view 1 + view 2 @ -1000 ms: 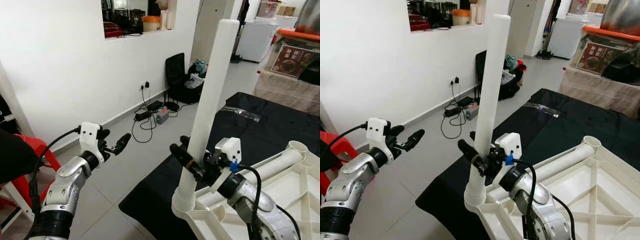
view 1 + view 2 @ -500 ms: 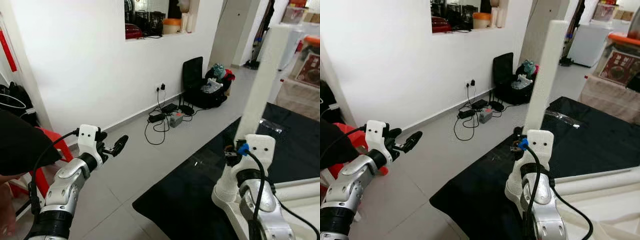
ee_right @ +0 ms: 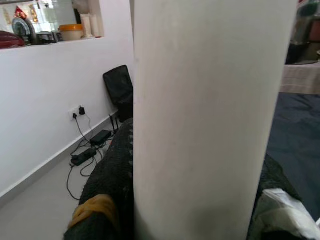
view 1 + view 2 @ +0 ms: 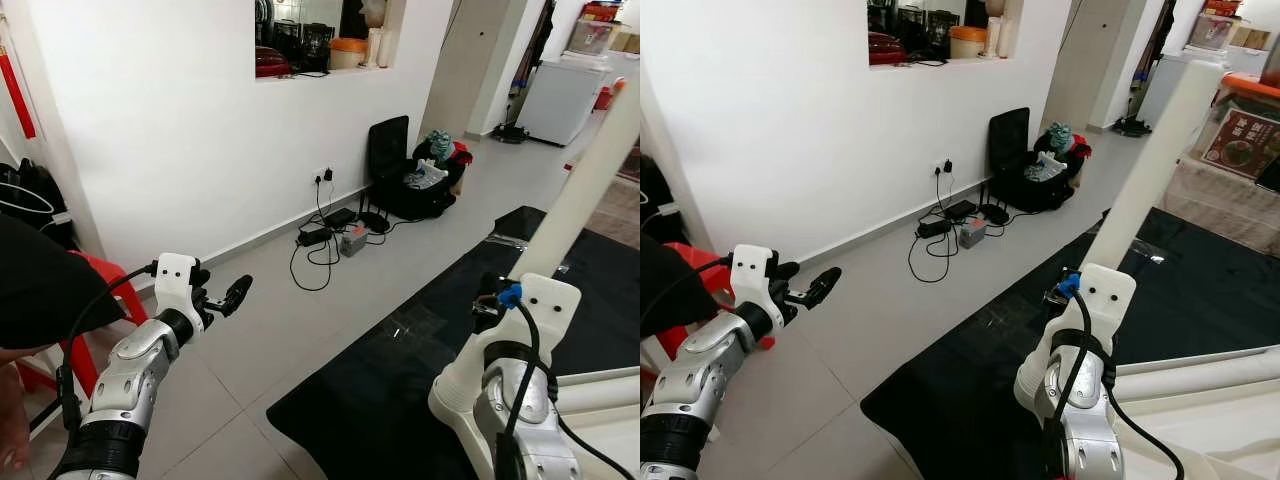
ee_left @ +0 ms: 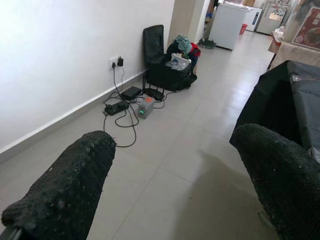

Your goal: Building children table

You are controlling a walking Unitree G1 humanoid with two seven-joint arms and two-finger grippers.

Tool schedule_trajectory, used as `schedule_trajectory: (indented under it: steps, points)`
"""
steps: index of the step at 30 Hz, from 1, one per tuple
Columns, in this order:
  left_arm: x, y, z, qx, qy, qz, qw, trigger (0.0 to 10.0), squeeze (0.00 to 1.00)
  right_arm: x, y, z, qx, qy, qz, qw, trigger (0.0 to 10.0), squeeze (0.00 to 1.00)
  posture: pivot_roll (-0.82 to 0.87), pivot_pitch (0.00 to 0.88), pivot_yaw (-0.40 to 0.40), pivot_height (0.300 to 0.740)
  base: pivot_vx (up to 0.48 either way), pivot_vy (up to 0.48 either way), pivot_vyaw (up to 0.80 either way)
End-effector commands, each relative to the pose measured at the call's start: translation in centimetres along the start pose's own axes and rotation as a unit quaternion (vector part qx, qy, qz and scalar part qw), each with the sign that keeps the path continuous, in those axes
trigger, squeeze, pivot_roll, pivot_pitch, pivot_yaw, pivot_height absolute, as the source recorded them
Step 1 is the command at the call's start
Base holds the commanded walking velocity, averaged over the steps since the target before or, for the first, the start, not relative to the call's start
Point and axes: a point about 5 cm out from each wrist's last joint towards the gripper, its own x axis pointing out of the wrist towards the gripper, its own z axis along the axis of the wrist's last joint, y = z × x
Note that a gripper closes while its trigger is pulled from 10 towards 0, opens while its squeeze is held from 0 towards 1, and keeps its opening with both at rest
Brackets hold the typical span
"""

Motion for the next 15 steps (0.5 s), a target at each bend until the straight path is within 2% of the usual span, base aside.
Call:
schedule_trajectory:
  steps: [1,6,10,13,15]
  points:
    - [0.3,0.1,0.2,0.006,0.001,0.001,1.000,10.0,0.00,-0.1,-4.3,-5.1,-0.075,0.118,-0.107,0.984,10.0,0.00,0.05,0.000,-0.049,0.740,0.000,0.000,0.00]
    - [0.3,0.1,0.2,0.007,0.001,0.001,1.000,10.0,0.00,0.0,-4.4,-5.0,-0.073,0.111,-0.113,0.985,10.0,0.00,0.05,0.000,-0.049,0.740,0.000,0.000,0.00]
    - [0.3,0.0,0.1,0.010,0.001,-0.001,1.000,10.0,0.00,0.1,-4.3,-4.2,-0.044,0.073,-0.114,0.990,10.0,0.00,0.05,0.000,-0.049,0.740,0.000,0.000,0.00]
    - [0.4,0.0,0.1,0.011,0.002,-0.002,1.000,10.0,0.00,0.3,-3.4,-3.4,-0.017,0.035,-0.072,0.997,10.0,0.00,0.05,0.000,-0.048,0.740,0.000,0.000,0.00]
    - [0.4,0.0,0.1,0.011,0.002,-0.002,1.000,10.0,0.00,0.3,-3.4,-3.4,-0.017,0.035,-0.072,0.997,10.0,0.00,0.05,0.000,-0.048,0.740,0.000,0.000,0.00]
